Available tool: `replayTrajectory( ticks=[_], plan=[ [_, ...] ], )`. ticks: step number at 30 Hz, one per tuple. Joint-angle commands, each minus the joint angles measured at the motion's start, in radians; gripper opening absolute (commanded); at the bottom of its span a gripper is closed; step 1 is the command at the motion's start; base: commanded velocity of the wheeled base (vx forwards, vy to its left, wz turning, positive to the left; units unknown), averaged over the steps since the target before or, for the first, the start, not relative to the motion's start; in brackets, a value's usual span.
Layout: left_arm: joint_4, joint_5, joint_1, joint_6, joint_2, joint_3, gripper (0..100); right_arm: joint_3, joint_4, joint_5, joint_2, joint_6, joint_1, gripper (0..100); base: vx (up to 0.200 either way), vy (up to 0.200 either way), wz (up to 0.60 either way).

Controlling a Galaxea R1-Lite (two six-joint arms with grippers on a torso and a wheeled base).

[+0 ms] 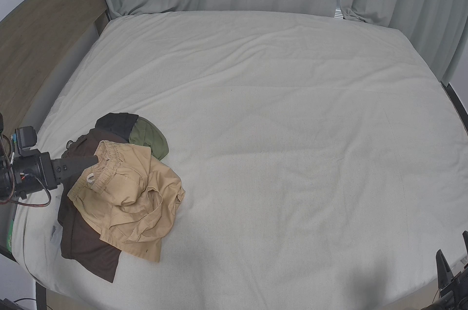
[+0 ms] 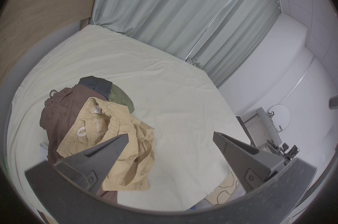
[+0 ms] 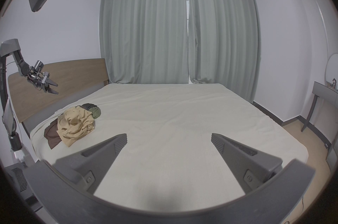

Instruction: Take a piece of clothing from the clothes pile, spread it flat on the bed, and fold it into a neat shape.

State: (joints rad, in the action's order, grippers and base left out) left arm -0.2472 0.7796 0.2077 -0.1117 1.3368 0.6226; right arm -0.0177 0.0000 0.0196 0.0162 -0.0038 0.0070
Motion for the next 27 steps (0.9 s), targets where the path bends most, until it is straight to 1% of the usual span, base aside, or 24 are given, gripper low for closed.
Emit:
replayTrajectory(
  ticks=[1, 7, 13, 19, 24, 27],
  plan=[
    [0.0, 0.001, 0.009, 0.024, 0.119, 0.045, 100, 0.018, 0.0, 0.0, -0.009, -0.001, 0.001, 100, 0.0, 0.0, 0.0],
    [0.003, 0.012, 0.022, 0.087, 0.216, 0.089, 100, 0.018, 0.0, 0.0, -0.009, -0.001, 0.001, 100, 0.0, 0.0, 0.0],
    [0.003, 0.043, 0.053, 0.099, 0.285, 0.129, 100, 0.018, 0.0, 0.0, -0.007, -0.001, 0.001, 100, 0.0, 0.0, 0.0],
    [0.005, 0.044, 0.059, 0.106, 0.334, 0.148, 100, 0.018, 0.0, 0.0, -0.009, -0.001, -0.001, 100, 0.0, 0.0, 0.0],
    [0.005, 0.044, 0.061, 0.152, 0.387, 0.164, 100, 0.018, 0.0, 0.0, -0.009, -0.001, 0.001, 100, 0.0, 0.0, 0.0],
    [0.005, 0.044, 0.062, 0.155, 0.418, 0.184, 100, 0.018, 0.0, 0.0, -0.009, -0.001, -0.001, 100, 0.0, 0.0, 0.0]
  ],
)
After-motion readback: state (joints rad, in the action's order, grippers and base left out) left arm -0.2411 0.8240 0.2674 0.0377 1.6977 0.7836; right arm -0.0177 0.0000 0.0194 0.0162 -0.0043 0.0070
